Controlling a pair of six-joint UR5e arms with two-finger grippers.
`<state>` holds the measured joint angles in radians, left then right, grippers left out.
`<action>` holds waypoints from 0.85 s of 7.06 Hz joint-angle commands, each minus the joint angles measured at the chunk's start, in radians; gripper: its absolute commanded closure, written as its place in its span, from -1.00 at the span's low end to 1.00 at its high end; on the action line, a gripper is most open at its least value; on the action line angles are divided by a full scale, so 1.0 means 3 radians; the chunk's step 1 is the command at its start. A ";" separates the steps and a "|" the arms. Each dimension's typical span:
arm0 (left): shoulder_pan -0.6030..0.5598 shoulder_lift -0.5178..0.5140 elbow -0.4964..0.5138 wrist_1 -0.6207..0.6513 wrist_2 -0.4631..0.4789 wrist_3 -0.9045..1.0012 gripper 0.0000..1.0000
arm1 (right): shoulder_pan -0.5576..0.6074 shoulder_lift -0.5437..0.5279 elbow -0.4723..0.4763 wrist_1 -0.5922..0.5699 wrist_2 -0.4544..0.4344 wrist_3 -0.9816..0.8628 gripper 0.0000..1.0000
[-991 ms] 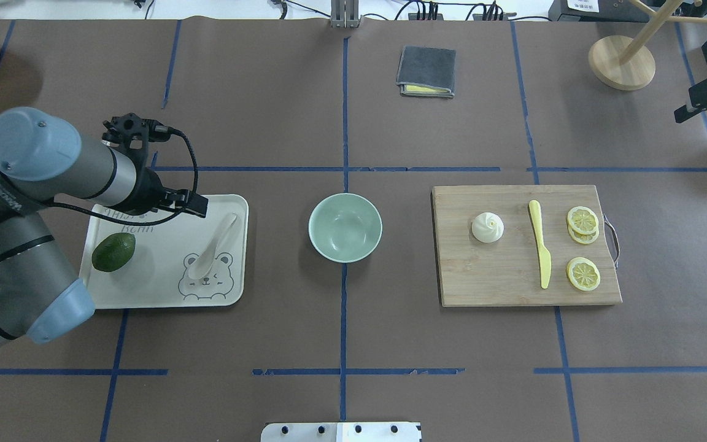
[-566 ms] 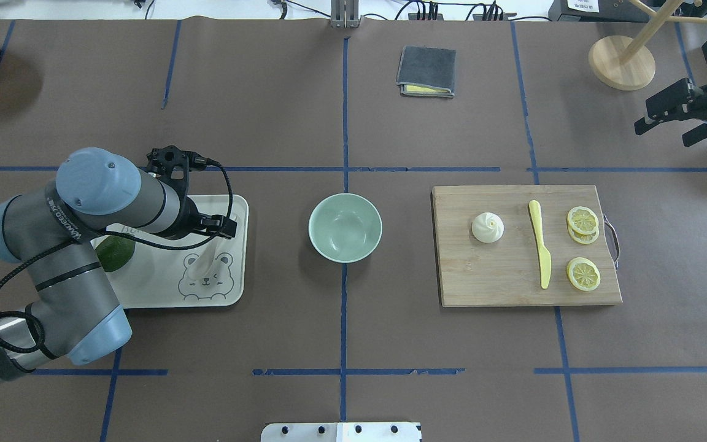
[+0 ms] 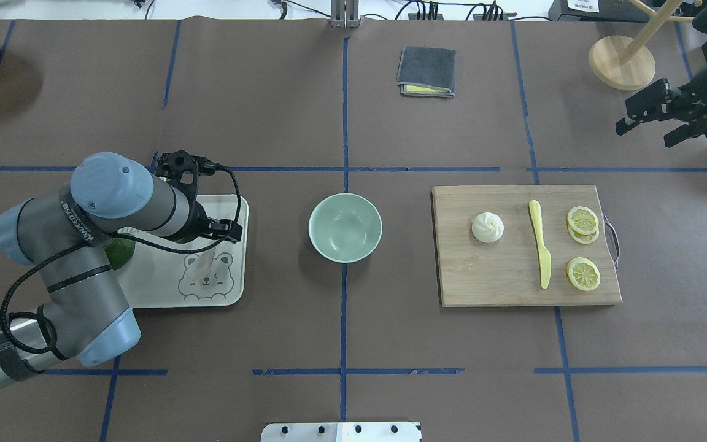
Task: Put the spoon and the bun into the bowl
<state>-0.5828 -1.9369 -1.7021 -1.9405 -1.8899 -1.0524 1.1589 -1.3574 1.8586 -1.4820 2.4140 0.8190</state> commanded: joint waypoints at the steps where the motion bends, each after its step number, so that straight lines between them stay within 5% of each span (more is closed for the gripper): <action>1: 0.0010 -0.0002 0.0034 0.0000 0.0000 0.0005 -0.52 | -0.0201 0.0061 0.0073 0.0000 -0.0141 0.0276 -1.00; 6: 0.0040 -0.0002 0.0054 0.0000 0.0000 0.0000 -0.19 | -0.0330 0.0102 0.0125 0.0000 -0.0203 0.0394 -1.00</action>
<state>-0.5716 -1.9374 -1.6866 -1.9405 -1.8899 -1.0511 1.0657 -1.3294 1.8949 -1.4829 2.3537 0.9308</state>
